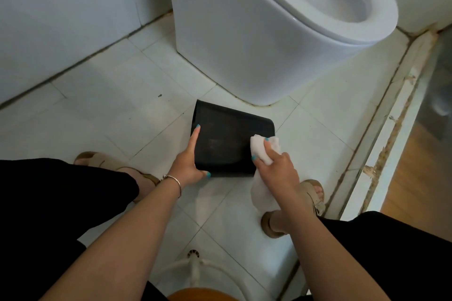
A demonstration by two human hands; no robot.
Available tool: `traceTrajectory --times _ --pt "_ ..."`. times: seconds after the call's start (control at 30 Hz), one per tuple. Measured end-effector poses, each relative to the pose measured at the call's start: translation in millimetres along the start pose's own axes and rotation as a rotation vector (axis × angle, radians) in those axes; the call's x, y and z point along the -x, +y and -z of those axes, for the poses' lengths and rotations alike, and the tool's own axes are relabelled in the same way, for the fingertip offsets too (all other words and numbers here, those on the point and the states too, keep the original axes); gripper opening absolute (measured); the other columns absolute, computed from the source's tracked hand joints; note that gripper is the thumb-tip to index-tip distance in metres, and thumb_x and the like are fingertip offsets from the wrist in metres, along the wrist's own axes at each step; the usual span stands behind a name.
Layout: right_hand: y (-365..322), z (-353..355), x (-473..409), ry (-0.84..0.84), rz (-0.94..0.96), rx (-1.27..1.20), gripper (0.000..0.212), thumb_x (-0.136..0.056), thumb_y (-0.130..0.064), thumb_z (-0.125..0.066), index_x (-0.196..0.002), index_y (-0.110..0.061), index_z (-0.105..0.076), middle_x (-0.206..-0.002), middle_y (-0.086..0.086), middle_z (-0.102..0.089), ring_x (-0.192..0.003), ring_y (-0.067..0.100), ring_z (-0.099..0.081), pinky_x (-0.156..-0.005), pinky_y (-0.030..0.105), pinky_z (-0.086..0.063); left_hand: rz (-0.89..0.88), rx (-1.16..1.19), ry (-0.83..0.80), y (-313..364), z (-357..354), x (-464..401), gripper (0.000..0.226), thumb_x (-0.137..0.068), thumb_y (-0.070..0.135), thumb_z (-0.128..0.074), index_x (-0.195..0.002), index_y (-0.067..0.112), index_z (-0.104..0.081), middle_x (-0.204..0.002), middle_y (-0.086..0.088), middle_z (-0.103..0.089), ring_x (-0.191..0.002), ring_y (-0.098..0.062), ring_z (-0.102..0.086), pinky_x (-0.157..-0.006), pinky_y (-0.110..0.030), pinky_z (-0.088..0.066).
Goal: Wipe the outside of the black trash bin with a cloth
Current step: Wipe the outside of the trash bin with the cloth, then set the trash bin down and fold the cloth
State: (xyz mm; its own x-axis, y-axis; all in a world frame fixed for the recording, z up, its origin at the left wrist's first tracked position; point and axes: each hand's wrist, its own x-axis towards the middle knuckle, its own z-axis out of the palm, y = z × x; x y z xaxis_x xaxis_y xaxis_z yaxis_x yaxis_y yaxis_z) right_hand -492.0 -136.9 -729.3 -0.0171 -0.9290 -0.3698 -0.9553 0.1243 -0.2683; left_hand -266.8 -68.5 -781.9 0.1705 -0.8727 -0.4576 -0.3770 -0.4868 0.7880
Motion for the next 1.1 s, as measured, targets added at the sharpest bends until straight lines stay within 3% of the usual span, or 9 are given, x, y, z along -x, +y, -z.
traceTrajectory --times 0.1,0.17,0.23,0.3,0.37,0.5,0.63,0.83,1.1 --pt "-3 5 4 0.023 -0.014 -0.155 0.057 -0.090 -0.056 -0.051 -0.142 -0.055 -0.028 -0.105 0.001 -0.047 -0.094 0.021 -0.054 -0.080 0.034 -0.049 -0.024 -0.197 0.001 3 8 -10 0.140 -0.064 0.016 -0.088 -0.140 0.058 0.022 -0.122 -0.007 -0.053 -0.096 -0.025 -0.060 -0.087 -0.044 -0.055" --pt "-5 9 6 0.012 0.004 -0.206 0.058 -0.088 -0.056 -0.053 -0.141 -0.056 -0.029 -0.104 0.001 -0.047 -0.094 0.020 -0.054 -0.081 0.035 -0.048 0.017 -0.363 -0.031 15 17 -14 0.137 -0.066 0.022 -0.086 -0.142 0.052 0.023 -0.140 -0.014 -0.035 -0.112 -0.034 -0.054 -0.096 -0.049 -0.049" --pt "-7 15 9 0.016 0.029 -0.225 0.061 -0.088 -0.057 -0.053 -0.142 -0.057 -0.025 -0.106 0.001 -0.046 -0.098 0.022 -0.054 -0.083 0.035 -0.047 0.040 -0.568 -0.075 28 22 -15 0.131 -0.069 0.025 -0.084 -0.149 0.040 0.018 -0.158 -0.014 0.001 -0.143 -0.038 -0.020 -0.114 -0.049 -0.028" --pt "-12 20 13 0.034 0.047 -0.246 0.071 -0.088 -0.055 -0.055 -0.146 -0.053 -0.014 -0.115 0.002 -0.047 -0.106 0.024 -0.053 -0.083 0.033 -0.044 0.029 -0.701 -0.104 41 28 -16 0.129 -0.069 0.029 -0.082 -0.151 0.035 0.017 -0.157 -0.011 0.026 -0.146 -0.035 0.019 -0.119 -0.048 -0.004" --pt "-19 28 18 0.065 0.052 -0.324 0.089 -0.087 -0.053 -0.060 -0.149 -0.047 0.003 -0.136 0.001 -0.045 -0.119 0.026 -0.049 -0.088 0.036 -0.043 -0.027 -0.696 -0.115 54 35 -16 0.127 -0.070 0.037 -0.081 -0.151 0.036 0.017 -0.155 -0.009 0.032 -0.143 -0.030 0.029 -0.119 -0.048 0.005" --pt "-37 46 26 0.116 0.065 -0.379 0.104 -0.080 -0.058 -0.065 -0.151 -0.040 0.008 -0.153 -0.007 -0.035 -0.131 0.027 -0.044 -0.096 0.040 -0.042 -0.260 -0.446 -0.107 90 48 -10 0.098 -0.085 0.053 -0.064 -0.153 0.035 0.005 -0.162 -0.001 0.011 -0.148 -0.023 0.012 -0.120 -0.045 -0.004" --pt "-49 64 33 0.209 0.198 -0.293 0.092 -0.074 -0.061 -0.069 -0.149 -0.038 -0.021 -0.141 -0.010 -0.049 -0.125 0.019 -0.049 -0.099 0.035 -0.037 -0.466 -0.203 -0.053 124 54 -1 0.080 -0.091 0.048 -0.059 -0.154 0.033 -0.011 -0.162 0.006 -0.010 -0.148 -0.011 -0.003 -0.119 -0.034 -0.010" --pt "-55 80 40 0.318 0.294 -0.484 0.086 -0.068 -0.055 -0.078 -0.140 -0.030 -0.039 -0.135 -0.012 -0.052 -0.125 0.014 -0.048 -0.103 0.038 -0.038 -0.665 -0.154 -0.018 165 60 16 0.059 -0.087 0.040 -0.068 -0.141 0.034 -0.045 -0.155 0.011 -0.026 -0.143 -0.007 -0.021 -0.115 -0.028 -0.019" --pt "-57 110 53 0.367 0.336 -0.673 0.080 -0.065 -0.043 -0.084 -0.131 -0.037 -0.038 -0.120 -0.020 -0.051 -0.111 0.012 -0.053 -0.088 0.039 -0.049 -0.829 -0.153 0.096 205 55 41 0.041 -0.088 0.021 -0.069 -0.127 0.022 -0.055 -0.145 0.008 -0.044 -0.134 -0.009 -0.040 -0.108 -0.019 -0.027"
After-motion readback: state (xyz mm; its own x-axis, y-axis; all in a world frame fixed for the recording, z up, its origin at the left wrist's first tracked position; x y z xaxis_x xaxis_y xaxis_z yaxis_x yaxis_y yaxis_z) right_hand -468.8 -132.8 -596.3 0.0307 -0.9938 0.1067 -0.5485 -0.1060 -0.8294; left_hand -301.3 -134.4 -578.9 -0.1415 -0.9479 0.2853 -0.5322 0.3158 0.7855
